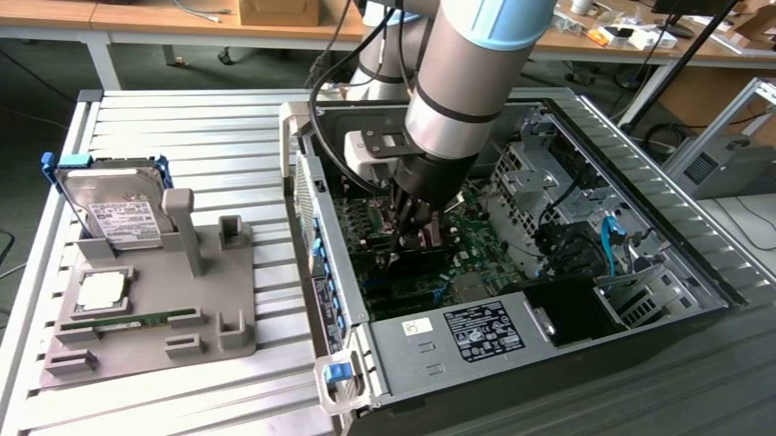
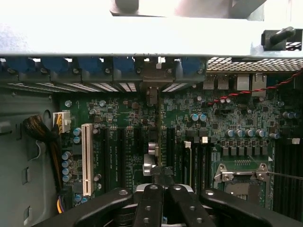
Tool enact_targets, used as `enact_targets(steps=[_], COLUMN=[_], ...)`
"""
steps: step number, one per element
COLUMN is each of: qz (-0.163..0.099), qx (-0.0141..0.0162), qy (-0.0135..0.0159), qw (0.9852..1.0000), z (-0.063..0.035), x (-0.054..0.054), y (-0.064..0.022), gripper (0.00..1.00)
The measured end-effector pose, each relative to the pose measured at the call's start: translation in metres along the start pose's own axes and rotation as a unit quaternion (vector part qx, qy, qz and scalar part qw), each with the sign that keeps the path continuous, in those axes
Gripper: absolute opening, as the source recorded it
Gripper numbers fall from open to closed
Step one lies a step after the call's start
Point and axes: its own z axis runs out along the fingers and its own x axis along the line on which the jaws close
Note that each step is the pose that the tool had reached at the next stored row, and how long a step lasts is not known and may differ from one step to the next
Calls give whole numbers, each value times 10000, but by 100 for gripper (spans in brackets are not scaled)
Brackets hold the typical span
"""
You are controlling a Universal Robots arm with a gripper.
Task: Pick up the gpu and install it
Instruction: 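Press down on the gpu until it lock into place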
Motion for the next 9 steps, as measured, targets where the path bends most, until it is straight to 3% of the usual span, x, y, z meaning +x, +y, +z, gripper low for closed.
enact_targets(steps=[9], qz=[0], qx=[2], qy=[-3], qw=[10000], z=[11], x=[0], y=[5], gripper=[11])
